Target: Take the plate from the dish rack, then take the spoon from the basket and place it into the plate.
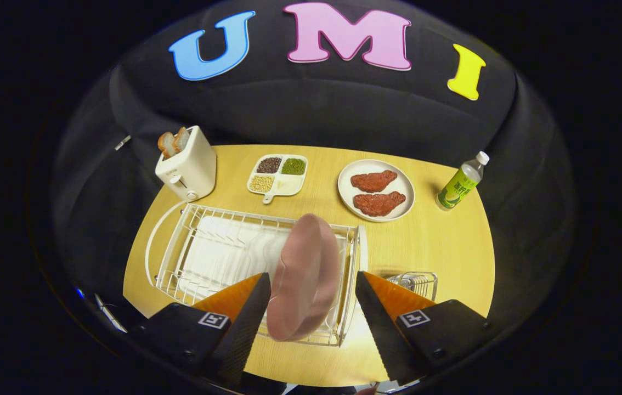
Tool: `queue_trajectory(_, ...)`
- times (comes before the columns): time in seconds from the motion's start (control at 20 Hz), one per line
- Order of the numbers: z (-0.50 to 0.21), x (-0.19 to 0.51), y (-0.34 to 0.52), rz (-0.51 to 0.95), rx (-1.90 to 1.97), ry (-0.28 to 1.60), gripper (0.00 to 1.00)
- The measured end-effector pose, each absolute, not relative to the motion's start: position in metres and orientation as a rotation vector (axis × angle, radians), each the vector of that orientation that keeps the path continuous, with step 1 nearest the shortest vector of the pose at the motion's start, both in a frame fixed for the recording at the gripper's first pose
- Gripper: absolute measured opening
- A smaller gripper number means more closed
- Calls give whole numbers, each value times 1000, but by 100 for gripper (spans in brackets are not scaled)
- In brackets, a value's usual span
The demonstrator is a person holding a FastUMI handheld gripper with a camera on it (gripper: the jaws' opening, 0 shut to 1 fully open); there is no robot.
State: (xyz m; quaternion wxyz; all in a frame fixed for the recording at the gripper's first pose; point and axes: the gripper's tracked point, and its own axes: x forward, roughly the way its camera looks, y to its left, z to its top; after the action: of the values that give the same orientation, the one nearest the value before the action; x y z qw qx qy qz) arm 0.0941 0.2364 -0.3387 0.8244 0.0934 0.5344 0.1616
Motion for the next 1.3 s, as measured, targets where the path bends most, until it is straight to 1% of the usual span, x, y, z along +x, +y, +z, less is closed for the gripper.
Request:
queue_trajectory(0.05, -346, 95, 238, 337, 196, 1162, 93)
queue_trajectory(0.3, -375, 93, 248, 303, 274, 1295, 83)
queue_trajectory(0.35, -378, 92, 250, 296, 287, 1319, 77)
queue_trajectory(0.4, -383, 91, 249, 287, 296, 1348, 74)
queue_trajectory(0.45, -386, 89, 248, 278, 297, 1375, 63)
queue_trajectory(0.5, -390, 87, 247, 272, 292, 1403, 57)
queue_trajectory(0.55, -394, 83, 243, 258, 283, 1435, 46)
queue_trajectory(0.65, -398, 82, 239, 223, 284, 1477, 34)
queue_trajectory(0.75, -395, 84, 236, 218, 295, 1486, 31)
queue_trajectory(1.05, -386, 80, 229, 210, 299, 1478, 30)
queue_trajectory(1.3, -380, 81, 229, 152, 224, 1484, 30)
